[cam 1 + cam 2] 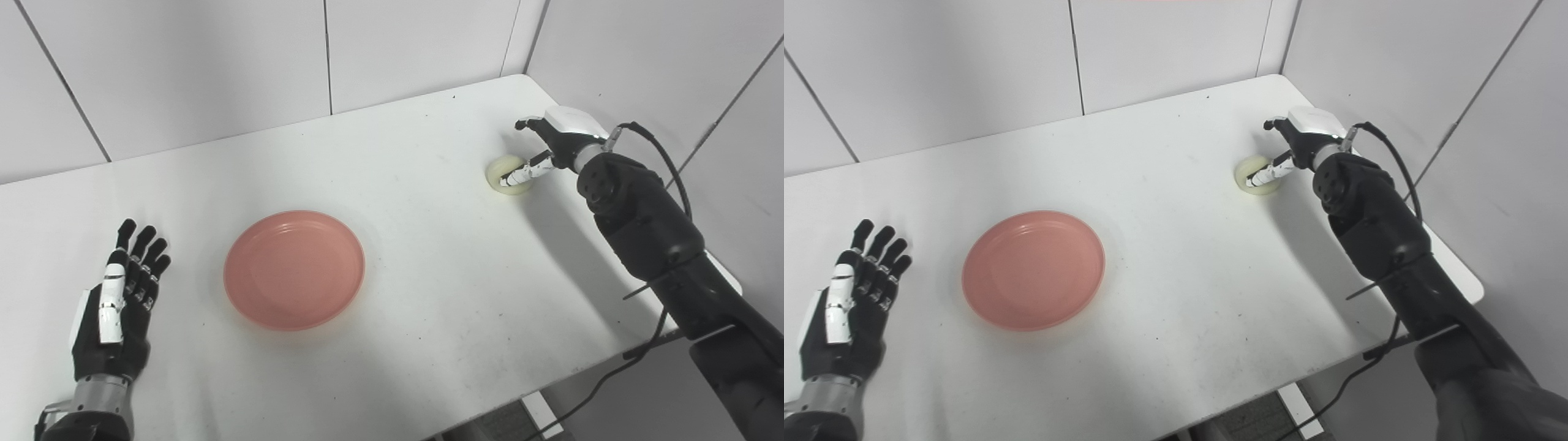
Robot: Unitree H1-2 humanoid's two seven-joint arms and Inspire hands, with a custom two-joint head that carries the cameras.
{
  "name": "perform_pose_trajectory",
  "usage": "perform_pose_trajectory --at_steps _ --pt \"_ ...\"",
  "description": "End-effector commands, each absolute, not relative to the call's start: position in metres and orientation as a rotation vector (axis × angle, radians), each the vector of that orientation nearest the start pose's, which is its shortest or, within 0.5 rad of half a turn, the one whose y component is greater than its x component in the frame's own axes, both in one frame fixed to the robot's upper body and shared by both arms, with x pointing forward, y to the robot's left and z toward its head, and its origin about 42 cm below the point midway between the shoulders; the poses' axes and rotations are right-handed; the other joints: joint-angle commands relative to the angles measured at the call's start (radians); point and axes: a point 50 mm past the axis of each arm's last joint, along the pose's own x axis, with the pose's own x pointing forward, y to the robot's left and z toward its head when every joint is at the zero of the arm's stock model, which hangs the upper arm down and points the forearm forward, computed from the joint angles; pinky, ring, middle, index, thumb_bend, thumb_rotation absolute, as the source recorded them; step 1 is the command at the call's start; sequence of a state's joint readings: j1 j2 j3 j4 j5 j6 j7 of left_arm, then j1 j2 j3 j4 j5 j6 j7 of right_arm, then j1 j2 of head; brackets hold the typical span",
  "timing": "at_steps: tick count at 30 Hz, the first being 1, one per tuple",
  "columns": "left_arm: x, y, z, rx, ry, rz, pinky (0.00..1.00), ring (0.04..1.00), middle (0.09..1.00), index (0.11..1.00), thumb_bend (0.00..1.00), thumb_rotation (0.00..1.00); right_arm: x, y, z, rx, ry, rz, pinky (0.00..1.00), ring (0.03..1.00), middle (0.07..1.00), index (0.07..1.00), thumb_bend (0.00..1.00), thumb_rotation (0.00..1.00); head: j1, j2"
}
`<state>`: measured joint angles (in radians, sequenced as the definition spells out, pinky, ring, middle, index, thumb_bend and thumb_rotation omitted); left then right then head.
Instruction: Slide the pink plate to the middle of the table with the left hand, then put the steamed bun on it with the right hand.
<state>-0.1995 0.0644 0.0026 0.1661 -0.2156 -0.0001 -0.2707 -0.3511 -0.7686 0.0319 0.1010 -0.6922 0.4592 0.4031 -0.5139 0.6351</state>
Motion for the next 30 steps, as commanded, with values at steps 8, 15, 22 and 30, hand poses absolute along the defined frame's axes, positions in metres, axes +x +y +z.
perform_pose_trajectory --at_steps 8,15,22,30 --pt "0.325 0.224 0.078 -0.159 0.086 -0.279 0.98 0.962 0.973 0.996 0.42 1.0 0.389 -0.452 0.273 -1.319 0.361 -0.156 0.73 0.847 0.887 0.847 0.94 0.41 0.003 0.009" --pt "0.324 0.222 0.08 -0.153 0.085 -0.278 0.97 0.958 0.971 0.989 0.42 1.0 0.395 -0.449 0.267 -1.282 0.362 -0.13 0.68 0.796 0.869 0.847 0.93 0.38 0.003 0.013" --pt "0.324 0.222 0.082 -0.156 0.087 -0.28 0.97 0.957 0.971 0.992 0.42 1.0 0.397 -0.444 0.267 -1.306 0.366 -0.105 0.69 0.797 0.848 0.836 0.92 0.36 0.007 0.015" --pt "0.324 0.221 0.083 -0.16 0.085 -0.28 0.96 0.954 0.971 0.991 0.42 1.0 0.401 -0.454 0.264 -1.352 0.398 -0.113 0.6 0.64 0.694 0.694 0.78 0.12 0.006 0.02"
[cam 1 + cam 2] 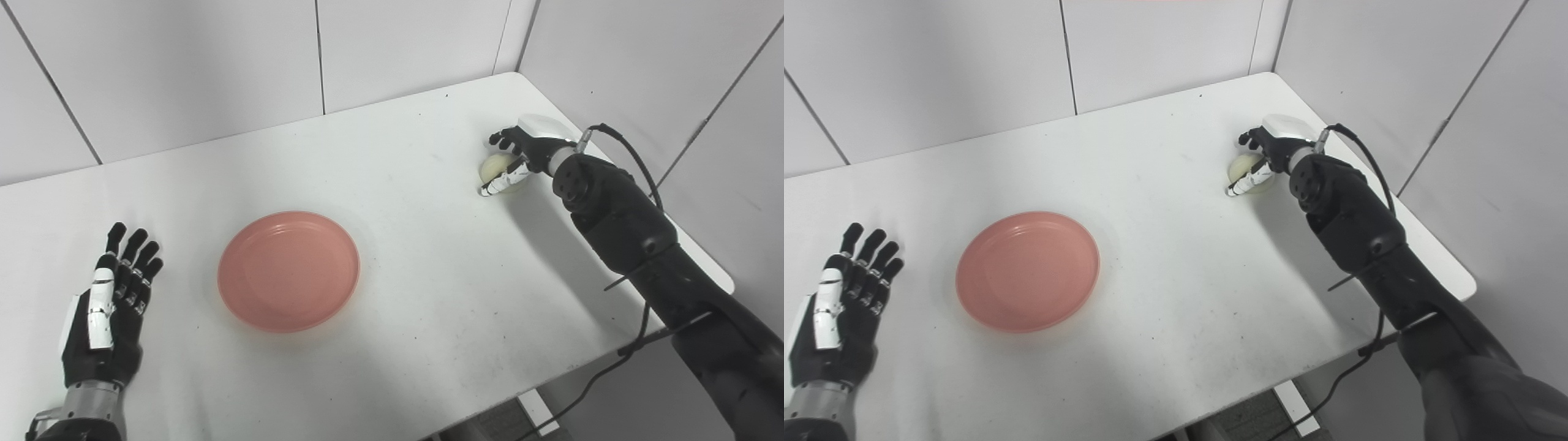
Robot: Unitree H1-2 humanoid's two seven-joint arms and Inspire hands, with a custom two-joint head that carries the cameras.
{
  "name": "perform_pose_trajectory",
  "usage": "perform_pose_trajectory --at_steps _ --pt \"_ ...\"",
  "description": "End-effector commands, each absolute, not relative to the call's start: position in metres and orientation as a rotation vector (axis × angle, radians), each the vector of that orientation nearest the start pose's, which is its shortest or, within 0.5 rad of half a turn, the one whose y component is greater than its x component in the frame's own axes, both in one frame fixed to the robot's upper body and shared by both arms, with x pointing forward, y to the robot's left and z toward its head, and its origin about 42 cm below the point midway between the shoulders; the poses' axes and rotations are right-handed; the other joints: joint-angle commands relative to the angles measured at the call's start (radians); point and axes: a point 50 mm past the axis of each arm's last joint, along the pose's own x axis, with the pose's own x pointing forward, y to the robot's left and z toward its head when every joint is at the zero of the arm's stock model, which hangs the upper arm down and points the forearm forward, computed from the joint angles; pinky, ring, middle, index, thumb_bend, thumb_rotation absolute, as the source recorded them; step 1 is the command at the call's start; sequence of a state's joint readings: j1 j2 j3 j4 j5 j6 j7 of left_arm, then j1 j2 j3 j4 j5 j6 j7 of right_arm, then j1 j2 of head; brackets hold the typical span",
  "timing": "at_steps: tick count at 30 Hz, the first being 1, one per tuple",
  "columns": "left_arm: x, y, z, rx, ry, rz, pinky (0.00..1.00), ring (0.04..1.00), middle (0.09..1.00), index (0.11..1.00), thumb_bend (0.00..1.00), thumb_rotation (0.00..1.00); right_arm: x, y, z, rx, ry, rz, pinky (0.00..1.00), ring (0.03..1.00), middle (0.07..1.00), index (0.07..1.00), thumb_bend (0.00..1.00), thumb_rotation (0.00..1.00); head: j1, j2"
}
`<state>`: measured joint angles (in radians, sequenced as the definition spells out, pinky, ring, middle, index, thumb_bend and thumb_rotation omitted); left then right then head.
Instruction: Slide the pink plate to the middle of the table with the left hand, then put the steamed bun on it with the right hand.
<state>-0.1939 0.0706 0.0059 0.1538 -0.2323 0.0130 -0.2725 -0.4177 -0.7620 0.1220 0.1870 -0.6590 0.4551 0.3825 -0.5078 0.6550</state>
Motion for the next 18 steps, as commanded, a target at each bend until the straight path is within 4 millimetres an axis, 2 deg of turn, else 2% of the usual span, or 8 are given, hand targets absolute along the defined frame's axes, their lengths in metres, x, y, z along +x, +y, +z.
perform_pose_trajectory --at_steps 1,2,4,5,12,18 --pt "0.324 0.221 0.083 -0.161 0.084 -0.282 0.96 0.955 0.972 0.991 0.42 1.0 0.402 -0.456 0.263 -1.364 0.403 -0.115 0.58 0.623 0.675 0.674 0.76 0.08 0.0 0.0" --pt "0.324 0.221 0.083 -0.161 0.084 -0.283 0.97 0.956 0.973 0.992 0.42 1.0 0.402 -0.458 0.262 -1.368 0.408 -0.119 0.56 0.598 0.652 0.586 0.64 0.1 0.0 0.0" --pt "0.324 0.222 0.083 -0.159 0.083 -0.284 0.96 0.955 0.973 0.993 0.42 1.0 0.404 -0.464 0.261 -1.354 0.418 -0.131 0.45 0.502 0.498 0.529 0.55 0.02 0.002 0.001" --pt "0.324 0.222 0.083 -0.157 0.083 -0.285 0.96 0.954 0.973 0.995 0.42 1.0 0.404 -0.466 0.26 -1.347 0.42 -0.136 0.41 0.465 0.469 0.526 0.53 0.01 0.002 0.001" --pt "0.324 0.222 0.082 -0.155 0.086 -0.285 0.96 0.954 0.972 0.992 0.43 1.0 0.404 -0.474 0.26 -1.338 0.429 -0.153 0.37 0.435 0.445 0.531 0.52 0.0 0.004 0.003" --pt "0.324 0.218 0.083 -0.162 0.086 -0.283 0.96 0.951 0.97 0.992 0.43 1.0 0.403 -0.474 0.268 -1.312 0.393 -0.166 0.36 0.417 0.437 0.535 0.52 0.0 0.018 0.002"
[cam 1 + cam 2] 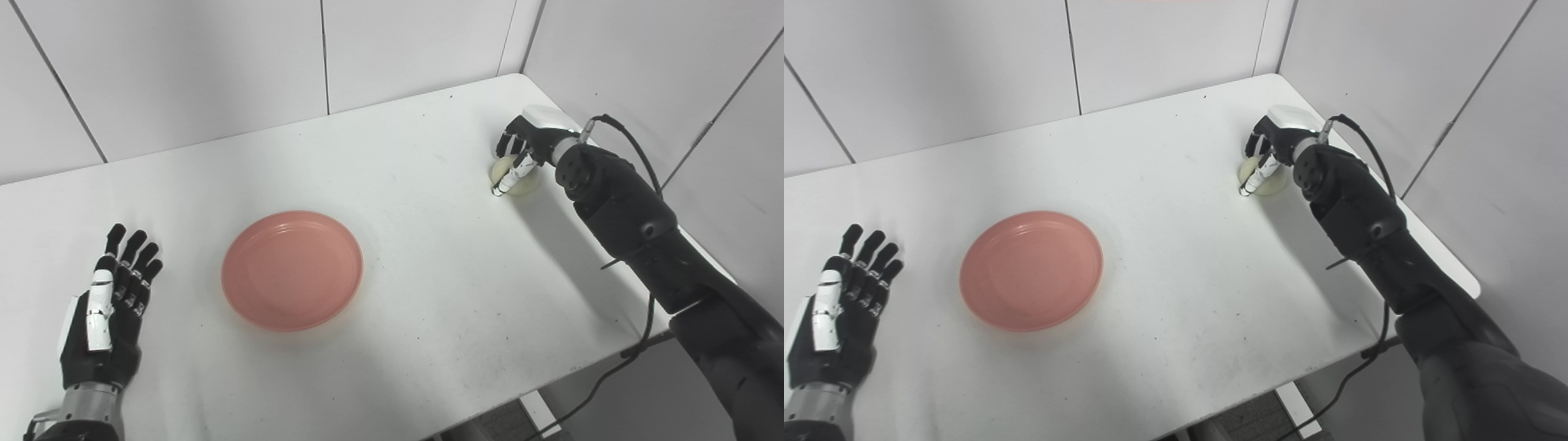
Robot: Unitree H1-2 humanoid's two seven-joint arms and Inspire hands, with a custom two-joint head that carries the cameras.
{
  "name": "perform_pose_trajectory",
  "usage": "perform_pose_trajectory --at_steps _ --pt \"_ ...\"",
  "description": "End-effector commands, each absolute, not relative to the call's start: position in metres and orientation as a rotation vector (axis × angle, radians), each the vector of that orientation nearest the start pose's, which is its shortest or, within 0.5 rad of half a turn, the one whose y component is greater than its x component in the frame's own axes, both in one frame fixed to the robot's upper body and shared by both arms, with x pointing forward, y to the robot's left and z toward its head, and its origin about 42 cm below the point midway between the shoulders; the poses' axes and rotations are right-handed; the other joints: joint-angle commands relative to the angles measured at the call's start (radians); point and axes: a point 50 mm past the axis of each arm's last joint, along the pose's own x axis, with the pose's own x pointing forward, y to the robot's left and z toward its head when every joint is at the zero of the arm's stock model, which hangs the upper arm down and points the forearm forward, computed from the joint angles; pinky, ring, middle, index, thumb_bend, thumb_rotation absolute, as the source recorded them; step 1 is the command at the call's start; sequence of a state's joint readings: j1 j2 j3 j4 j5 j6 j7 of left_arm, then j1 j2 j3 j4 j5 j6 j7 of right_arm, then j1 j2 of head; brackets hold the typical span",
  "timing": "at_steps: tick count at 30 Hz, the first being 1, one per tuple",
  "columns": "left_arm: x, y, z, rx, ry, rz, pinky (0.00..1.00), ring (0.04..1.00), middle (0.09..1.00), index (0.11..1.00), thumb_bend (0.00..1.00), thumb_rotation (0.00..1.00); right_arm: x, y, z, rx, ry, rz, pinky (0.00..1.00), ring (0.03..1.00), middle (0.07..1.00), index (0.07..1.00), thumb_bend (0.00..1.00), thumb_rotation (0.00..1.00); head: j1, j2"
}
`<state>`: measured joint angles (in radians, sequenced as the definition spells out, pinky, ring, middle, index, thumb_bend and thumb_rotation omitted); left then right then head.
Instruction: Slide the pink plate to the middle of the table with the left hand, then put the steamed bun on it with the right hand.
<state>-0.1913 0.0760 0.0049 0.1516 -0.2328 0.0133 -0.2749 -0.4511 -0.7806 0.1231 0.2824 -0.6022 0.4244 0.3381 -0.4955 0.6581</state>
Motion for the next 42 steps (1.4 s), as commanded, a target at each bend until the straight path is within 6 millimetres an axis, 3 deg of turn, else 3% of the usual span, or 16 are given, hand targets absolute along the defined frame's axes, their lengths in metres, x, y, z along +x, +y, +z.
perform_pose_trajectory --at_steps 1,5,13,22,24,25,32,38,42 --pt "0.324 0.217 0.083 -0.164 0.085 -0.284 0.96 0.951 0.97 0.992 0.43 1.0 0.402 -0.473 0.27 -1.316 0.379 -0.161 0.35 0.413 0.436 0.536 0.52 0.0 0.009 -0.002" --pt "0.323 0.213 0.083 -0.17 0.087 -0.287 0.96 0.959 0.976 0.998 0.44 1.0 0.399 -0.462 0.284 -1.33 0.305 -0.143 0.37 0.428 0.439 0.538 0.52 0.0 0.024 -0.002" --pt "0.316 0.196 0.086 -0.189 0.082 -0.283 0.97 0.964 0.977 0.989 0.41 1.0 0.39 -0.419 0.326 -1.344 0.157 -0.107 0.41 0.468 0.456 0.537 0.52 0.0 0.103 0.0" --pt "0.308 0.168 0.087 -0.198 0.087 -0.301 1.0 0.979 0.987 1.0 0.39 1.0 0.392 -0.361 0.367 -1.398 -0.028 0.002 0.34 0.427 0.428 0.544 0.51 0.0 0.197 0.004" --pt "0.306 0.161 0.087 -0.212 0.086 -0.299 1.0 0.978 0.986 1.0 0.39 1.0 0.396 -0.343 0.374 -1.405 -0.072 0.04 0.34 0.429 0.424 0.54 0.52 0.0 0.248 0.007" --pt "0.306 0.158 0.086 -0.216 0.087 -0.297 0.99 0.974 0.984 0.997 0.38 1.0 0.398 -0.335 0.377 -1.411 -0.089 0.058 0.31 0.391 0.451 0.515 0.52 0.0 0.259 0.008" --pt "0.304 0.138 0.088 -0.199 0.088 -0.284 0.98 0.969 0.981 0.999 0.36 1.0 0.408 -0.286 0.384 -1.418 -0.205 0.207 0.32 0.393 0.425 0.541 0.51 0.0 0.364 0.017" --pt "0.307 0.123 0.087 -0.175 0.086 -0.286 0.99 0.983 0.998 1.0 0.35 1.0 0.411 -0.242 0.381 -1.391 -0.294 0.308 0.36 0.414 0.447 0.54 0.52 0.0 0.452 0.03" --pt "0.309 0.115 0.087 -0.165 0.098 -0.283 0.98 0.983 1.0 1.0 0.36 1.0 0.41 -0.213 0.376 -1.37 -0.307 0.392 0.33 0.389 0.429 0.541 0.51 0.0 0.495 0.036"
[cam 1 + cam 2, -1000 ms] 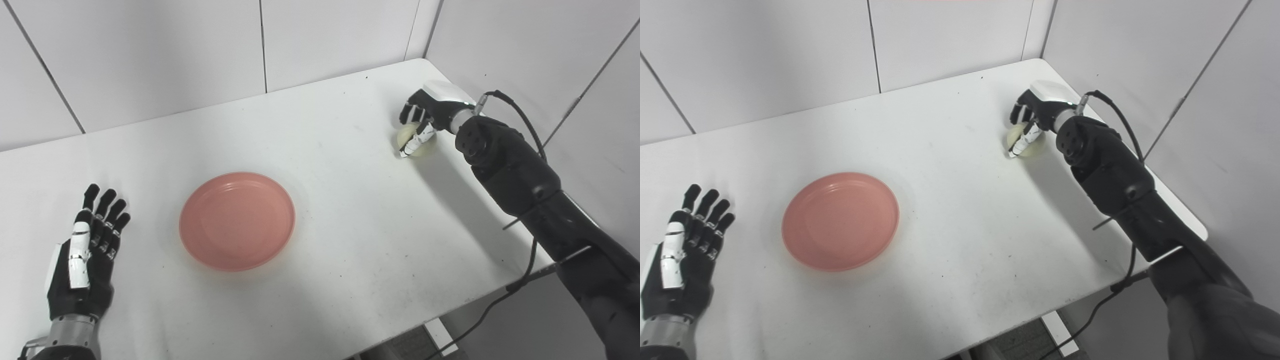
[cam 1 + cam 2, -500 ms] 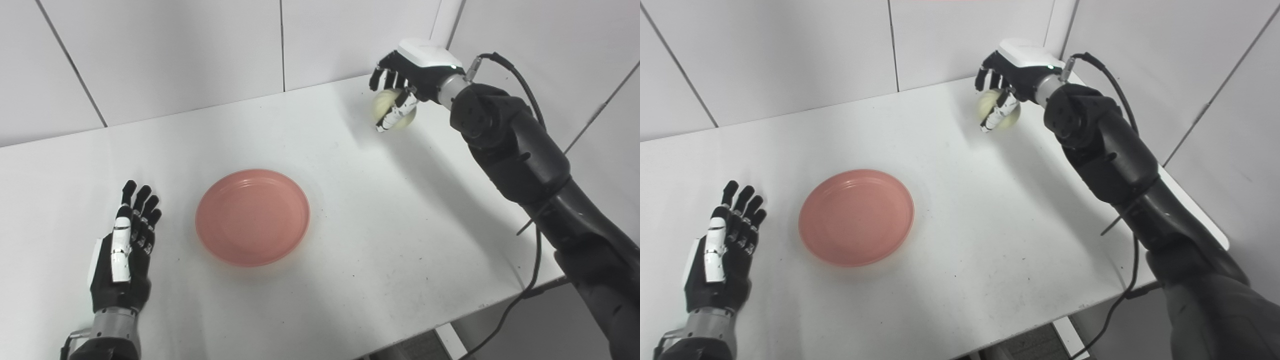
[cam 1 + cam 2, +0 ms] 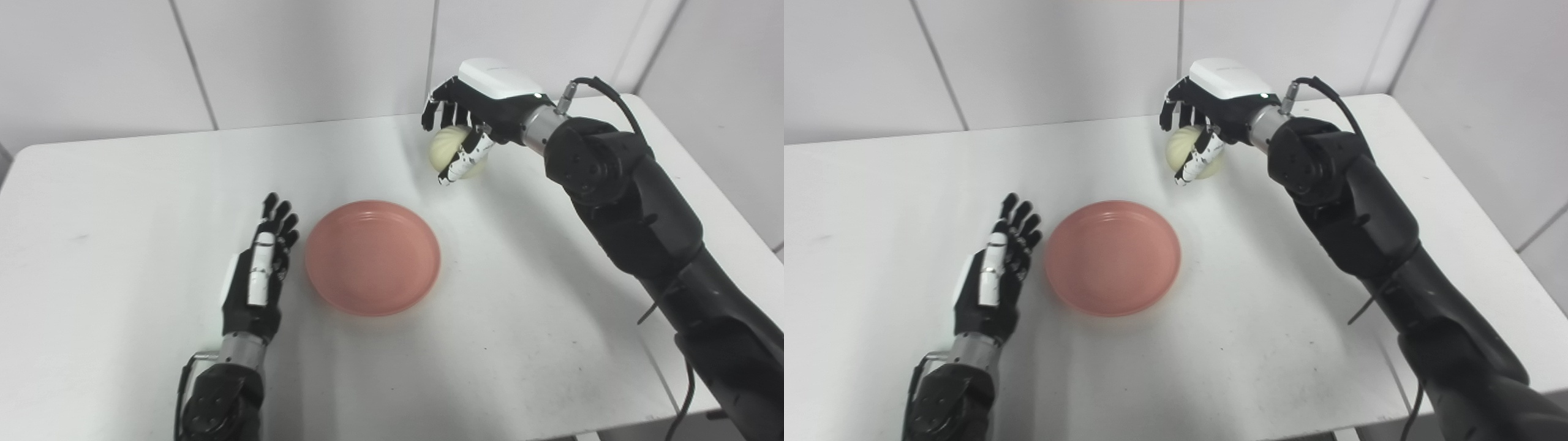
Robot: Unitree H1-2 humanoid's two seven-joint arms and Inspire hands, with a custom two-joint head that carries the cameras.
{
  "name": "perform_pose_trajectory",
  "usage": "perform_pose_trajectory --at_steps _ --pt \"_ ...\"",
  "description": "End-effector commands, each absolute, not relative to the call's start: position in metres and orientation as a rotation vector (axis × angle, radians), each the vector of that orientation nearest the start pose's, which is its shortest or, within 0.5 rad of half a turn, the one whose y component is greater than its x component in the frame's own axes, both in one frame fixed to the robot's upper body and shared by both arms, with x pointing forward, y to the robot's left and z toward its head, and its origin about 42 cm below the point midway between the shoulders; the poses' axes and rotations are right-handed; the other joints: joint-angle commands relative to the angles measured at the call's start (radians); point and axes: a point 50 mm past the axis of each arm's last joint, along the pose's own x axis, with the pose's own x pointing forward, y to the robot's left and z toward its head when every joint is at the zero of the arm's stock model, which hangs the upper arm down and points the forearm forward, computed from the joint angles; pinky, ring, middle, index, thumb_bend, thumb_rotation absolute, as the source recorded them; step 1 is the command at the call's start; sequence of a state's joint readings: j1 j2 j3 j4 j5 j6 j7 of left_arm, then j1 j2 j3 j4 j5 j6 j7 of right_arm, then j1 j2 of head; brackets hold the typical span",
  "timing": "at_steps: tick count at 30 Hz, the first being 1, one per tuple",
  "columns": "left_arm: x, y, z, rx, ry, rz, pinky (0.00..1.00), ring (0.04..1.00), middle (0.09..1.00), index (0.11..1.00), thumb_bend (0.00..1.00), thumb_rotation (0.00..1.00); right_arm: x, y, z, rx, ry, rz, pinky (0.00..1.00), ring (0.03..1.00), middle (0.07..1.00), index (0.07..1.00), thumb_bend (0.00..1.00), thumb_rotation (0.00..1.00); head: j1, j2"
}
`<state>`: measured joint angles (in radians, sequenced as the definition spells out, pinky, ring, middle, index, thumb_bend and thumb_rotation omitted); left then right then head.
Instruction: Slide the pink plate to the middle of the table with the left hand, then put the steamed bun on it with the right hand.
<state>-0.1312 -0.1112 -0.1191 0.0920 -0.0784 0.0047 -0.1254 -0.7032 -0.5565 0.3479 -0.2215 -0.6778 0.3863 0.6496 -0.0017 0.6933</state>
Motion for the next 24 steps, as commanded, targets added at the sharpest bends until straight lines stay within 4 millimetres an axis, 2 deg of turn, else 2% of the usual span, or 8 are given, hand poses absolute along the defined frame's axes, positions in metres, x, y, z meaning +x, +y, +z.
perform_pose_trajectory --at_steps 1,6,9,14,19,24 --pt "0.309 0.113 0.087 -0.163 0.101 -0.282 0.98 0.983 1.0 1.0 0.36 1.0 0.409 -0.207 0.374 -1.362 -0.312 0.411 0.32 0.392 0.432 0.542 0.51 0.0 0.009 0.002" --pt "0.31 0.106 0.088 -0.167 0.11 -0.272 0.96 0.969 0.986 0.996 0.33 1.0 0.405 -0.185 0.368 -1.336 -0.324 0.472 0.36 0.423 0.443 0.536 0.52 0.0 0.038 0.008" --pt "0.311 0.103 0.088 -0.17 0.118 -0.264 0.95 0.963 0.977 0.987 0.34 1.0 0.403 -0.172 0.362 -1.332 -0.319 0.511 0.34 0.407 0.431 0.537 0.51 0.0 0.056 0.013" --pt "0.314 0.099 0.087 -0.163 0.116 -0.263 0.95 0.963 0.978 0.99 0.36 1.0 0.404 -0.16 0.348 -1.333 -0.312 0.574 0.37 0.446 0.437 0.532 0.52 0.0 0.06 0.015" --pt "0.314 0.098 0.087 -0.168 0.117 -0.265 0.96 0.966 0.979 0.992 0.37 1.0 0.405 -0.149 0.332 -1.331 -0.314 0.618 0.28 0.351 0.473 0.493 0.52 0.0 0.063 0.019" --pt "0.314 0.096 0.087 -0.17 0.114 -0.266 0.96 0.968 0.98 0.991 0.36 1.0 0.408 -0.14 0.31 -1.344 -0.305 0.661 0.25 0.321 0.476 0.487 0.53 0.0 0.064 0.026"
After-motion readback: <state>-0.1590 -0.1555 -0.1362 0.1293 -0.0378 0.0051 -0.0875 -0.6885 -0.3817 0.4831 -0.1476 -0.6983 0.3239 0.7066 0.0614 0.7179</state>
